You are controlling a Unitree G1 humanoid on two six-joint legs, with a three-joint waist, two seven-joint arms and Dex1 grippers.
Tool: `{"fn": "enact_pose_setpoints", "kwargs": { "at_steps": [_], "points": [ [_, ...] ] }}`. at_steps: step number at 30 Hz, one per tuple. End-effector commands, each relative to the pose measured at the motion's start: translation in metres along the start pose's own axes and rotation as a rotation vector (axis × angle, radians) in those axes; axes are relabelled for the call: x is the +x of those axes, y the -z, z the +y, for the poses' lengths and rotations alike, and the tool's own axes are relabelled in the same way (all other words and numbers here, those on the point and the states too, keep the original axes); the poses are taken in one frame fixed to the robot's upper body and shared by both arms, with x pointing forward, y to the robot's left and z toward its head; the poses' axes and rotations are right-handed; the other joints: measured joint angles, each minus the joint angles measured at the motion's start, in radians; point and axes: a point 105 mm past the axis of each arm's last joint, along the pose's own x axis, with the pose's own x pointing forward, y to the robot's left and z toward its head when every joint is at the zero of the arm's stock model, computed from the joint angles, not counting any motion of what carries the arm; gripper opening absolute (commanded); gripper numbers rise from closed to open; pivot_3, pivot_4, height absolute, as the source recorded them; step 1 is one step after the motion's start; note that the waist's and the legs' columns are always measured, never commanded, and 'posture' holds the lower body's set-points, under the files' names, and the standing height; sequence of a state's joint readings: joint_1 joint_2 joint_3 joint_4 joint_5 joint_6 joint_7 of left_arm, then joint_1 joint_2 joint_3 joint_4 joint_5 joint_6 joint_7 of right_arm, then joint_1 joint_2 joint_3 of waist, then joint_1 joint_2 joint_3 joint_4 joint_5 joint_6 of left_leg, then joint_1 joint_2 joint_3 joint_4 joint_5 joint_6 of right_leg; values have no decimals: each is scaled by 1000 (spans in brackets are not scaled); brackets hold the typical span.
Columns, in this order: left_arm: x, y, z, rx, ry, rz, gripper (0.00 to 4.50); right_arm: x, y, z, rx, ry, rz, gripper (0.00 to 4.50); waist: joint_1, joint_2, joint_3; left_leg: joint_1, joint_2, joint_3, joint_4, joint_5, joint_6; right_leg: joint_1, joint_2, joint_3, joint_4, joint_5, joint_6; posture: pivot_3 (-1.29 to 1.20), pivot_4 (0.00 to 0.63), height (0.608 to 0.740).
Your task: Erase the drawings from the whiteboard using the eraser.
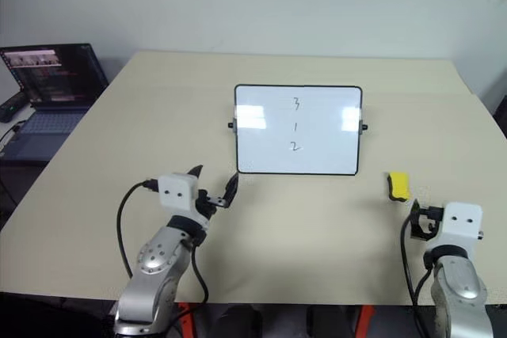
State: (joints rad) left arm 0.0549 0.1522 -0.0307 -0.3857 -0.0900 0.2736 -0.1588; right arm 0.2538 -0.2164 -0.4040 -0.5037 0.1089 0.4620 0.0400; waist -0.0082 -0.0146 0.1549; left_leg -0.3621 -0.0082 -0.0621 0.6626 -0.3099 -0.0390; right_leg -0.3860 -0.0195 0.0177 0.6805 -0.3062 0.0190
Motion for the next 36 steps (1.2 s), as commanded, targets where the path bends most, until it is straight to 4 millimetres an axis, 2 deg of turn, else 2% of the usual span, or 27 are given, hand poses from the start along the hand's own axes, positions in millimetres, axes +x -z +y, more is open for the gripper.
{"fn": "enact_pose_setpoints", "kwargs": {
  "at_steps": [1,5,9,12,20,26,29,36],
  "points": [
    [-4,-8,0,9,-5,-35,4500,-2,-15,2,11,-4,-54,4457,0,0,0,0,0,0,0,0,0,0,0,0,0,0,0,0,150,740],
    [-6,-5,1,7,-23,-25,4500,0,-13,5,29,7,-43,4457,1,0,0,1,0,0,0,0,0,0,0,-1,0,0,0,0,150,740],
    [-4,-8,-3,5,-3,-31,4500,2,-24,7,28,-6,-72,4457,2,0,0,0,0,0,0,0,0,0,0,0,0,0,0,0,150,740],
    [-4,-7,1,15,-4,-26,4500,0,-19,5,30,2,-56,4457,3,0,0,0,0,-1,0,0,0,0,0,-1,0,0,0,0,150,740],
    [-1,-13,14,32,13,-43,4500,-6,-18,23,55,-27,-58,4457,2,0,0,1,0,-1,0,0,0,0,0,-1,0,0,0,0,150,740],
    [2,-23,19,42,29,-57,4500,-6,-23,24,40,-46,-67,4457,2,0,0,0,0,0,0,0,0,0,0,-1,0,0,0,0,150,740],
    [2,-23,17,37,93,-44,4500,-5,-23,23,32,-51,-65,4457,2,0,0,0,0,-1,0,0,0,0,0,-1,0,0,0,0,150,740],
    [12,-60,2,18,338,-34,4500,-4,-25,28,28,-69,-65,4457,1,0,0,0,0,-1,0,0,0,0,0,-2,0,0,0,0,150,740]
  ]
}}
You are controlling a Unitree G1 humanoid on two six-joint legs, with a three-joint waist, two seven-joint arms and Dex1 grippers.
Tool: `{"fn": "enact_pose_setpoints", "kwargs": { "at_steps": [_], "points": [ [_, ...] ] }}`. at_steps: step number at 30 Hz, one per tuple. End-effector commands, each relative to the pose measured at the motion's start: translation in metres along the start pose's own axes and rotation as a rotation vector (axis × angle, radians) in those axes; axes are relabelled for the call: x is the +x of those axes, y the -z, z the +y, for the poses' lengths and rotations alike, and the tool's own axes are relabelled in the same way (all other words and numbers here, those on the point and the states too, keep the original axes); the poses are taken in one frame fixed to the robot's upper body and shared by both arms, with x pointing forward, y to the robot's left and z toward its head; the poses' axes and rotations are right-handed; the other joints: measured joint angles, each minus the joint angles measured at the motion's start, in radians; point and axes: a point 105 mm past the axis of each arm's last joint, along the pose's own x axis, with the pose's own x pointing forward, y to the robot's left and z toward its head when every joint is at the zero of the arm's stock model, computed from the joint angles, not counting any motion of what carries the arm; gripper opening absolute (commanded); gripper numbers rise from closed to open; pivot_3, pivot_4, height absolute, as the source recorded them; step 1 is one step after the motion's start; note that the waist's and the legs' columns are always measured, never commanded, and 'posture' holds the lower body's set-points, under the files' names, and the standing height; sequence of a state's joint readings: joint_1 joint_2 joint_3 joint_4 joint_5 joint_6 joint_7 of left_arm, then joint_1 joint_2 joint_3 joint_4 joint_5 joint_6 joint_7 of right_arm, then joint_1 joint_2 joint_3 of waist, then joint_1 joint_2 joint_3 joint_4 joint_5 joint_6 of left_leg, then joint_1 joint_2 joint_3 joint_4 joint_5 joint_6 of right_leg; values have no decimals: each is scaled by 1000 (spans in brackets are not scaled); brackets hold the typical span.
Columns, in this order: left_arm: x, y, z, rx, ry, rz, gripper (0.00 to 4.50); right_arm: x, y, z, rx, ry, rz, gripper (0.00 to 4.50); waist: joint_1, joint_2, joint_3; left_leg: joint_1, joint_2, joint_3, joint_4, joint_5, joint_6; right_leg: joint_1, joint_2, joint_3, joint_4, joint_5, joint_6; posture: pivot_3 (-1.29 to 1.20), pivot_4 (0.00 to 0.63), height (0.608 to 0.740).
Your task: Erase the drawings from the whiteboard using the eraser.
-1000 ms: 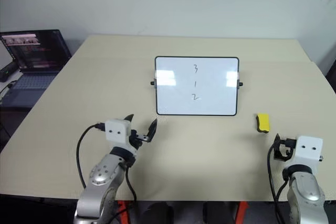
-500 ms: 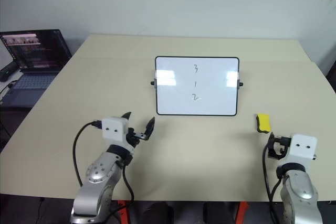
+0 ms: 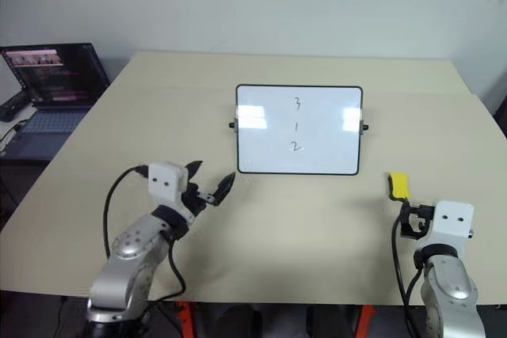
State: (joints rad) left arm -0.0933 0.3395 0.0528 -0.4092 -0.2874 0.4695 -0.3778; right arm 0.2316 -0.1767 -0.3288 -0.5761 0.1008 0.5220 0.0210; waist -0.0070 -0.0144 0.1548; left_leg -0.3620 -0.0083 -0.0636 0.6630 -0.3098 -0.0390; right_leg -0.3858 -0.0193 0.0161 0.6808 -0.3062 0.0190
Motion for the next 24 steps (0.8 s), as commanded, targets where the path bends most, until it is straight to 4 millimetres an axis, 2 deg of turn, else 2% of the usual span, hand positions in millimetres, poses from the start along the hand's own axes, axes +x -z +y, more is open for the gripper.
{"fn": "enact_pose_setpoints", "kwargs": {
  "at_steps": [1,10,24],
  "points": [
    [2,-36,-8,13,120,-51,4500,-1,-14,2,-11,-12,-49,4457,-1,0,0,0,0,0,0,0,0,0,0,0,0,0,0,0,150,740],
    [13,-51,-1,76,172,52,4500,8,-18,14,0,-54,-37,4457,-5,0,0,0,0,0,0,0,0,0,0,1,0,0,0,0,150,740],
    [4,-41,0,125,197,130,4500,20,-25,24,8,-79,-48,4457,-17,0,0,0,0,0,0,0,0,-1,0,1,0,0,0,0,150,740]
  ]
}}
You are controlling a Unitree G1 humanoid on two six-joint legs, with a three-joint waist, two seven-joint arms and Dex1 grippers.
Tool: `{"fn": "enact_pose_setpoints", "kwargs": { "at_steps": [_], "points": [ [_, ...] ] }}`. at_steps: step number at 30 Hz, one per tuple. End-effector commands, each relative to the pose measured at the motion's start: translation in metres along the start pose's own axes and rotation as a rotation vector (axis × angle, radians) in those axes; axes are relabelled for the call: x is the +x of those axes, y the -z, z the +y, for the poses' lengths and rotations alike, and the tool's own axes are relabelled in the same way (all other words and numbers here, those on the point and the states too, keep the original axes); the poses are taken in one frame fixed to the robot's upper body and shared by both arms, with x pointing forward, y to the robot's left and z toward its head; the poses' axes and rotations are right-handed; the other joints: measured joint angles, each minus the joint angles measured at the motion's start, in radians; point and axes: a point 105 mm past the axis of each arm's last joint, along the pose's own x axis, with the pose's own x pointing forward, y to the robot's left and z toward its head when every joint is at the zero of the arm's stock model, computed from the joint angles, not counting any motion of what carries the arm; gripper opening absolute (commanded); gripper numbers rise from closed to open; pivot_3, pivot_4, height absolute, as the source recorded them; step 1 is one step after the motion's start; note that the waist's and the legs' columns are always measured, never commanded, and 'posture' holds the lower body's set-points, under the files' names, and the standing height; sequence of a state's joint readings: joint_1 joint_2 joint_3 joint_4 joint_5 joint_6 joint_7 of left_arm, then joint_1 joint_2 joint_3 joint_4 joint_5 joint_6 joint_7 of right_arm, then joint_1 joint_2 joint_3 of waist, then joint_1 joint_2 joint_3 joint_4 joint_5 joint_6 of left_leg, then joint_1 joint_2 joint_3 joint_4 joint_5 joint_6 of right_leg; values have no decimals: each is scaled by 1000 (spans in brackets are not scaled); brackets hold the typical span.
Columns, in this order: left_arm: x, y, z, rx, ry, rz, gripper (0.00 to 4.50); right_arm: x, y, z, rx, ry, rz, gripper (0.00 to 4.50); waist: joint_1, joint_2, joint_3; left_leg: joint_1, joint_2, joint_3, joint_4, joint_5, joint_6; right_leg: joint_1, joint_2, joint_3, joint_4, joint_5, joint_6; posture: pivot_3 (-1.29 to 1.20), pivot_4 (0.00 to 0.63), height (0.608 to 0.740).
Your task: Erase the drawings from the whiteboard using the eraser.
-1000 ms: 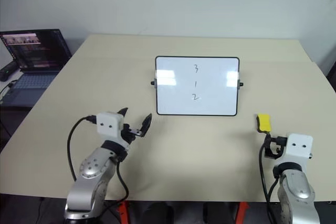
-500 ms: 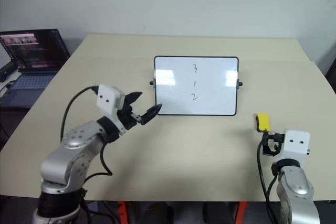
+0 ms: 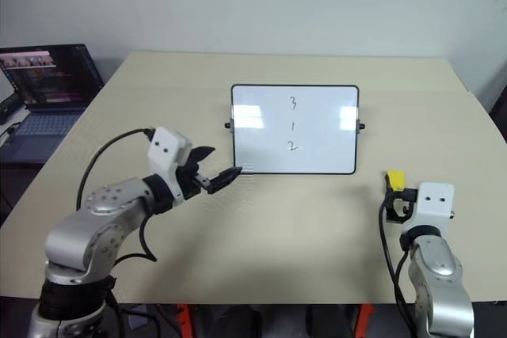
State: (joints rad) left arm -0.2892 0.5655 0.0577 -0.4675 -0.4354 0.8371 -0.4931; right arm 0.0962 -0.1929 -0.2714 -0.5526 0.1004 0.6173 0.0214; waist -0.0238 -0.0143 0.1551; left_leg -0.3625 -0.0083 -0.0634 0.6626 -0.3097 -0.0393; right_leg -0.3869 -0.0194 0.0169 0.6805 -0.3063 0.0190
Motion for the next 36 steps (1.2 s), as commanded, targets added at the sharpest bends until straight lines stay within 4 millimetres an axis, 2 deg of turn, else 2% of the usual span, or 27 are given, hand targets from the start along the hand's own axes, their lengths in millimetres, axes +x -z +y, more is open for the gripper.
{"fn": "enact_pose_setpoints", "kwargs": {
  "at_steps": [1,11,18,25,36],
  "points": [
    [-3,-15,-2,64,-2,-51,4500,2,-9,-1,-12,-2,-38,4457,0,0,0,0,0,0,0,0,0,0,0,0,0,0,0,0,150,740],
    [-3,-13,-3,75,-3,-63,4500,5,-11,1,-22,-18,-48,4457,-2,0,0,0,0,0,0,0,0,0,0,0,0,0,0,0,150,740],
    [-4,-45,0,71,-16,-234,4500,5,-11,-1,-26,-19,-54,4457,-2,0,0,0,0,0,0,0,0,0,0,0,0,0,0,0,150,740],
    [-6,-59,-1,110,-4,-289,4500,3,-9,-2,-30,-18,-49,4457,-3,0,0,0,0,0,0,0,0,0,0,0,0,0,0,0,150,740],
    [-5,-51,-1,110,0,-259,4500,11,-5,-3,-41,-34,25,4457,-3,0,0,0,0,0,0,0,0,0,0,0,0,0,0,0,150,740]
  ]
}}
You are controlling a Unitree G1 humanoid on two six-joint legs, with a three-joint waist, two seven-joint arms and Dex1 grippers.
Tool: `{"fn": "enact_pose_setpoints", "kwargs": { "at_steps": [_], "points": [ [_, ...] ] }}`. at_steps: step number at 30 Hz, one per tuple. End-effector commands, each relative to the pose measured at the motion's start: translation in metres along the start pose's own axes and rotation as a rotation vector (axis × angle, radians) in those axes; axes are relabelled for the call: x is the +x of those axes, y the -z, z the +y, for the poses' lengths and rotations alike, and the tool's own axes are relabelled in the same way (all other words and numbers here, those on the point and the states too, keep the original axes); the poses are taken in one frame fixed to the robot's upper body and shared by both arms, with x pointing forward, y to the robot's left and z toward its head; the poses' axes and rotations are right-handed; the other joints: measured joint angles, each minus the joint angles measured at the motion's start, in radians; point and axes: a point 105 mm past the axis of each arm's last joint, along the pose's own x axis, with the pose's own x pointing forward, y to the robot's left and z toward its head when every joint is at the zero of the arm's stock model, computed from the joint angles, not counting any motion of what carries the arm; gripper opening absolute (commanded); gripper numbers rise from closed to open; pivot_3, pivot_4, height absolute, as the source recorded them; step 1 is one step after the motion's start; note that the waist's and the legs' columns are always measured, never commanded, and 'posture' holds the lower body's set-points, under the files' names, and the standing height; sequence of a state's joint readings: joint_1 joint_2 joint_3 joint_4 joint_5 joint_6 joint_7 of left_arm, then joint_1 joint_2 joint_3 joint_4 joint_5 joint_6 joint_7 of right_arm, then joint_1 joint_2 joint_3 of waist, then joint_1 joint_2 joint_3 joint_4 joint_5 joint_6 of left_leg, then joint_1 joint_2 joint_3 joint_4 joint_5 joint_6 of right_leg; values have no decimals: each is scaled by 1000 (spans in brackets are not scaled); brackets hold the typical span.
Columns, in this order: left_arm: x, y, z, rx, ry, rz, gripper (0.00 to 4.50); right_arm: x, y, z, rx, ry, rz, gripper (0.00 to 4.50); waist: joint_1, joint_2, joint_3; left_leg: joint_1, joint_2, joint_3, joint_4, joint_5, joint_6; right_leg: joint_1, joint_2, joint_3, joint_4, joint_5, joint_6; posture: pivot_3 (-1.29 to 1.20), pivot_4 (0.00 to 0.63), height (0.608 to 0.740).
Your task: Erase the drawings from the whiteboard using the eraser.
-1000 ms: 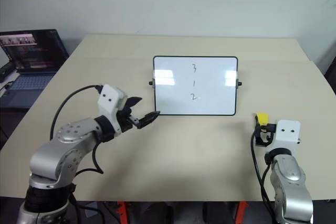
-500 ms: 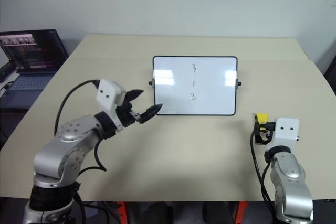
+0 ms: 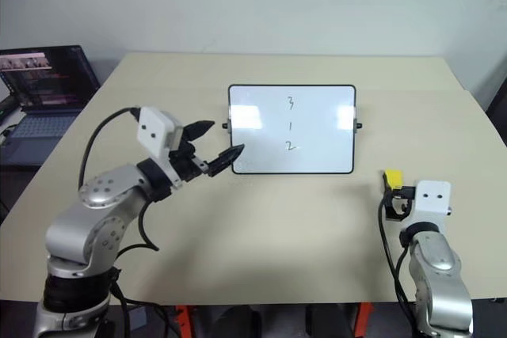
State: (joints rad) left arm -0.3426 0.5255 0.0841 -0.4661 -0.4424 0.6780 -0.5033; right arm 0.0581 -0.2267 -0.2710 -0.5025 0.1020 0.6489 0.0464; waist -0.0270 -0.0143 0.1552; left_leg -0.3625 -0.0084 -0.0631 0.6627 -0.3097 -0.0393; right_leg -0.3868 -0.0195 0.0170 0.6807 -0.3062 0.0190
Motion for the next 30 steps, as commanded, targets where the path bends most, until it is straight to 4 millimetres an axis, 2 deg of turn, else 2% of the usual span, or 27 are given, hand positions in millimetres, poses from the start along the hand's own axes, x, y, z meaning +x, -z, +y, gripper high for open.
{"fn": "enact_pose_setpoints", "kwargs": {
  "at_steps": [1,7,11,21,30],
  "points": [
    [-3,-11,0,39,-4,-41,4500,3,-8,-4,-31,-6,2,4457,0,0,0,0,0,0,0,0,0,0,0,0,0,0,0,0,150,740],
    [-2,-9,0,40,-4,-38,4500,13,-1,-7,16,6,113,4457,-1,0,0,0,0,0,0,0,0,0,0,0,0,0,0,0,150,740],
    [-2,-9,1,44,-7,-37,4500,23,-4,-3,51,-6,165,4457,-1,0,0,0,0,0,0,0,0,0,0,0,0,0,0,0,150,740],
    [-4,-11,2,26,-33,-46,4500,42,-8,-1,90,5,221,4457,-1,0,0,-1,0,0,0,0,0,0,0,0,0,0,0,0,150,740],
    [-6,-10,1,31,-38,-42,4500,47,-6,-2,111,20,242,4457,-1,0,0,-1,0,0,0,0,0,0,0,0,0,0,0,0,150,740]
  ]
}}
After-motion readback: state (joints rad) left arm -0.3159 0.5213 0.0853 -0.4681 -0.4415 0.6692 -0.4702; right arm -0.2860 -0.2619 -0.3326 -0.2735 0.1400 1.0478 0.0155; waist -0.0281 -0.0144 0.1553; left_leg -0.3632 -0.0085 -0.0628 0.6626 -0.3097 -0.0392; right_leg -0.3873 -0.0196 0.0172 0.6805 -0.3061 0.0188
